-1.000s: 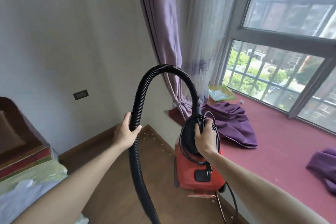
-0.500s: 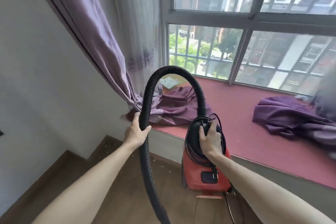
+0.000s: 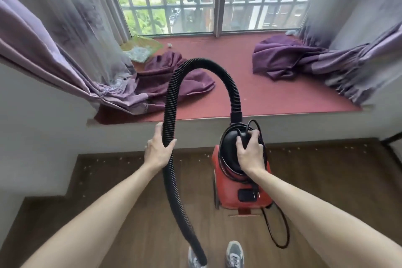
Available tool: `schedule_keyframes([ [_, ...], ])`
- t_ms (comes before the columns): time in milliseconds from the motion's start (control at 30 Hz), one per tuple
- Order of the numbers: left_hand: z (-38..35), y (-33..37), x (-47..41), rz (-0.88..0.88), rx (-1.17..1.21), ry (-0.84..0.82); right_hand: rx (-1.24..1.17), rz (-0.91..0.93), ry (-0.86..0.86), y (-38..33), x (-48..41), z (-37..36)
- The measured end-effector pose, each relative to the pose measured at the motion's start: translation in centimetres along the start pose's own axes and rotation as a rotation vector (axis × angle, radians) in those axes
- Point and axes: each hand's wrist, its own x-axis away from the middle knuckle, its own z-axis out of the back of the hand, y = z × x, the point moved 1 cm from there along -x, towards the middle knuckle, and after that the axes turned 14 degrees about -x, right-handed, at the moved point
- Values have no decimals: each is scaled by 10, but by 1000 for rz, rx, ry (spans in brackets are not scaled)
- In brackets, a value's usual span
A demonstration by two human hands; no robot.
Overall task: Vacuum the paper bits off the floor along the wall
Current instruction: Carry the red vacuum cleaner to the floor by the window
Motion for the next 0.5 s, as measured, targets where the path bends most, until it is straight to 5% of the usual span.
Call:
schedule_keyframes([
  [500, -189, -57, 47, 94, -11, -175, 88, -206, -47, 192, 41, -19],
])
